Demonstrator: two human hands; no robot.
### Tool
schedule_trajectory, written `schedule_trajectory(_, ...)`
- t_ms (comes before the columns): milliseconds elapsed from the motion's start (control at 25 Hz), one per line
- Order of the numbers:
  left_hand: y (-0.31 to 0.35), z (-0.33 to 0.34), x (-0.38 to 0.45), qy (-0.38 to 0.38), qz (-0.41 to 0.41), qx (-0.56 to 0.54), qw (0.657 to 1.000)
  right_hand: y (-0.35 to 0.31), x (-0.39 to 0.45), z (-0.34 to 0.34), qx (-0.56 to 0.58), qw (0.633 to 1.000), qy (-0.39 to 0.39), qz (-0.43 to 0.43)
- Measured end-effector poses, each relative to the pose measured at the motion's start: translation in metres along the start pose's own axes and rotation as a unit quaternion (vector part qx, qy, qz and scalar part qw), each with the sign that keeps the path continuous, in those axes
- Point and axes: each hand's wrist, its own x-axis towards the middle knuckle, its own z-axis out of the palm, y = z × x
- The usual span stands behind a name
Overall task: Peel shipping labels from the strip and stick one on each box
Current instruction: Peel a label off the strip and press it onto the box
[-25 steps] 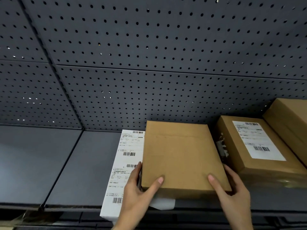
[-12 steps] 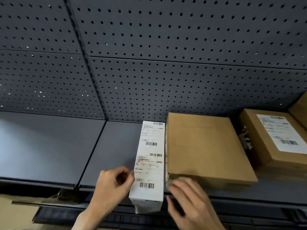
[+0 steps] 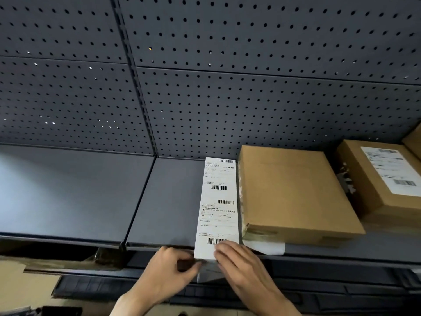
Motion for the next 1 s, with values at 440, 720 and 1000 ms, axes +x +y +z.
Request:
schedule_trajectory(440,0.017,-0.003,-0.010,-0.046,-0.037,-0.294,0.954,-0.002,0.044,-0.050,0.290,0.934,0.098,0.184)
schedule_trajectory(720,0.060,-0.037,0.007,0.031,-0.080,-0.475,0.876,-0.005,0.060,-0.074,0.196,0.937,0.203,0.205)
schedule_trajectory(1000,0.083,-0.058,0.038,0.117,-0.088,-0.528,0.837,-0.030,0.059,-0.095,0.350,0.877,0.166,0.284)
